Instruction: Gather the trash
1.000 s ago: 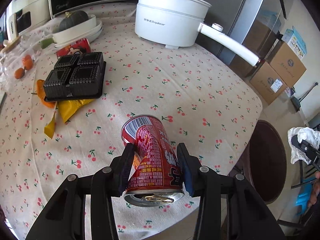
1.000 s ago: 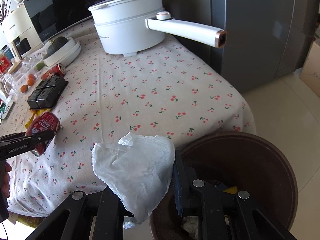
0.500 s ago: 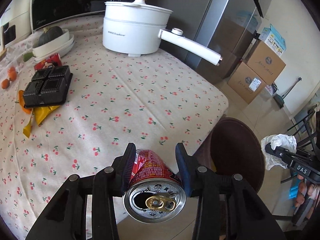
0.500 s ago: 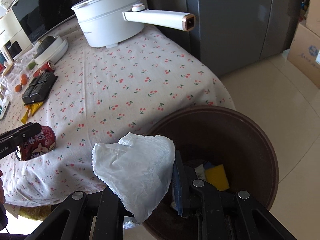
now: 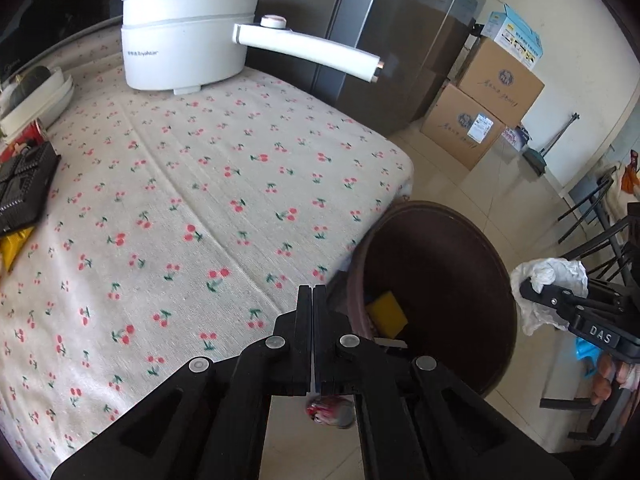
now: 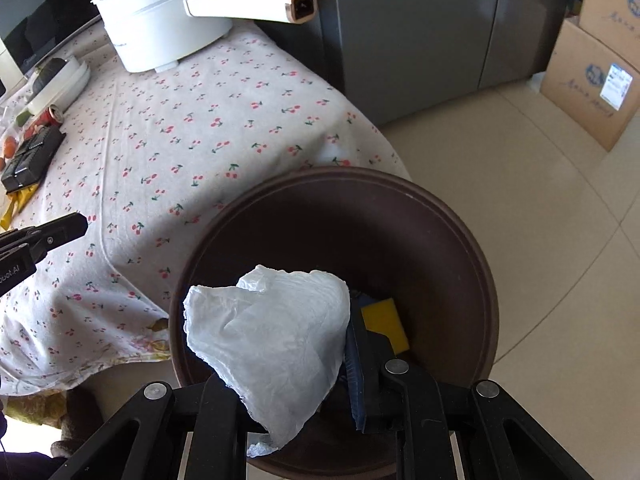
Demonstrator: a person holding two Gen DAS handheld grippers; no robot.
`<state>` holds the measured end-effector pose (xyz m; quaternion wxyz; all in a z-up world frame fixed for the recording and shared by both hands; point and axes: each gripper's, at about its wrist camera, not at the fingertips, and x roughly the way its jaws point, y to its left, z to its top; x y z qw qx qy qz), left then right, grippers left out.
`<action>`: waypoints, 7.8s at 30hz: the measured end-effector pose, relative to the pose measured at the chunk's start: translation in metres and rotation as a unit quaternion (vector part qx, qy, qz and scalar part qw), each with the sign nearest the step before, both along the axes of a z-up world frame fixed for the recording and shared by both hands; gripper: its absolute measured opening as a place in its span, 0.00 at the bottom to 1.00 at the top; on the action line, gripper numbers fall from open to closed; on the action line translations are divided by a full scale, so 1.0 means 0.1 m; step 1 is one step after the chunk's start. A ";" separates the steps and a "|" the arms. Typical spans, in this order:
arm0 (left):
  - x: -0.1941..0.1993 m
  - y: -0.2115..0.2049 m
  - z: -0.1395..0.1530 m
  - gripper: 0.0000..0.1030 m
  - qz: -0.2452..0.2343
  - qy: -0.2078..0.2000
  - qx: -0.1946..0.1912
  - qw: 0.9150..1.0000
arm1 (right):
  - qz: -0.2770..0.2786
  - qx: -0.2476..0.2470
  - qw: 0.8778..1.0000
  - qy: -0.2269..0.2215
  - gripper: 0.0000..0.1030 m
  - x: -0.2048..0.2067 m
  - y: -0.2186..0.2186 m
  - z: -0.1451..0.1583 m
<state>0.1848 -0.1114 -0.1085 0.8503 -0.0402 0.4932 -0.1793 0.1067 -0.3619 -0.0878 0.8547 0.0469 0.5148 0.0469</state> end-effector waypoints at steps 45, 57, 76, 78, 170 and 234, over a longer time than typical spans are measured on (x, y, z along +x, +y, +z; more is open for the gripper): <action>-0.96 -1.17 -3.29 0.79 -0.383 0.045 0.182 0.905 | 0.014 -0.011 0.997 0.073 0.22 -0.28 -0.70 -0.54; -1.07 -1.34 -3.61 0.72 -0.457 0.053 0.185 0.868 | 0.024 -0.014 0.996 0.090 0.22 -0.25 -0.64 -0.67; -1.03 -1.20 -3.51 0.65 -0.393 0.074 0.159 0.903 | 0.026 -0.028 0.995 0.094 0.22 -0.23 -0.56 -0.72; -0.90 -1.17 -3.41 0.65 -0.378 0.079 0.152 0.910 | 0.024 -0.029 0.995 0.090 0.22 -0.24 -0.56 -0.69; -0.47 3.31 0.27 1.00 0.297 0.027 0.138 0.944 | 0.147 0.010 0.989 -0.005 0.95 0.82 2.94 0.11; -0.40 3.31 0.05 1.00 0.266 0.065 0.110 0.956 | 0.124 -0.025 0.991 0.031 1.00 0.94 2.73 -0.26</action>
